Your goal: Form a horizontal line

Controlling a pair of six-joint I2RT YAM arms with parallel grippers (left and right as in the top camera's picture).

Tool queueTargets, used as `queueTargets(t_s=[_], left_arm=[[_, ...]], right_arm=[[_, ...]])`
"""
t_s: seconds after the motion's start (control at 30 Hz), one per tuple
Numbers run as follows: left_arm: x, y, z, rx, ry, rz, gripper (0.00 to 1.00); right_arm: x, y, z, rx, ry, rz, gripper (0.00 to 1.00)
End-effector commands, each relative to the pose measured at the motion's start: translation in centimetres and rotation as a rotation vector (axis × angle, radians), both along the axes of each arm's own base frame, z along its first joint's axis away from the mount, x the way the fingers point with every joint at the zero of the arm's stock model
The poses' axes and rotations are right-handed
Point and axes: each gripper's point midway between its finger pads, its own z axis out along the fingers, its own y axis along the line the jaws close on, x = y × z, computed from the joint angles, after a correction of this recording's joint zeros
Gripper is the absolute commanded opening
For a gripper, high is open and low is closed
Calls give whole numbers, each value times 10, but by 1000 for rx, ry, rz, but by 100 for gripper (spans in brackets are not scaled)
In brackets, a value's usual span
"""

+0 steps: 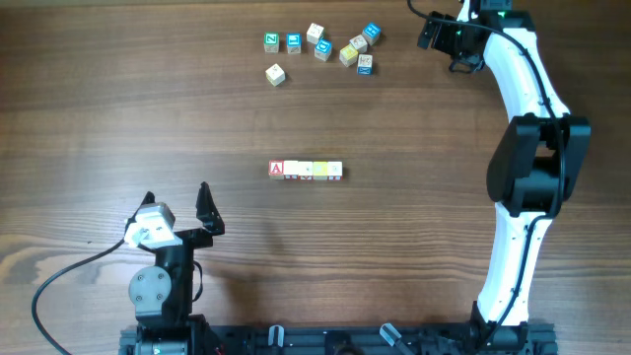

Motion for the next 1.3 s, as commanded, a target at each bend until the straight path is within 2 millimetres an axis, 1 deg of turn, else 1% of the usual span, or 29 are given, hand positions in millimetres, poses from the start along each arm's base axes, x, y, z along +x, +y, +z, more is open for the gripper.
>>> queueTargets(t_s=[0.0,0.8,0.87,0.9,0.93,1.0,1.07,1.1,1.13,1.2,1.23,1.27], left_arm=[[0,0,-1,28,2,3,100],[0,0,-1,28,2,2,100],[0,0,-1,28,2,3,100],[0,0,-1,28,2,3,100],[0,0,-1,28,2,3,100],[0,0,-1,28,2,3,100],[0,0,-1,28,2,3,100],[0,0,-1,28,2,3,100],[0,0,-1,28,2,2,100],[0,0,-1,28,2,3,100],[0,0,-1,28,2,2,100],[0,0,-1,28,2,3,100]], right_arm=[[4,2,27,-7,-55,11,100],[4,2,27,-7,-55,11,100],[4,2,22,-7,-45,12,100],[4,4,24,-7,-46,15,100],[4,8,33,-7,-62,21,100],[1,32,62,-5,-113,62,100],[-7,72,108,4,-194,129,100],[-12,89,125,9,-223,159,100],[-18,104,140,14,-249,185,100],[-36,142,178,31,-316,254,100],[-45,154,195,39,-346,278,100],[-57,168,219,51,-388,305,100]])
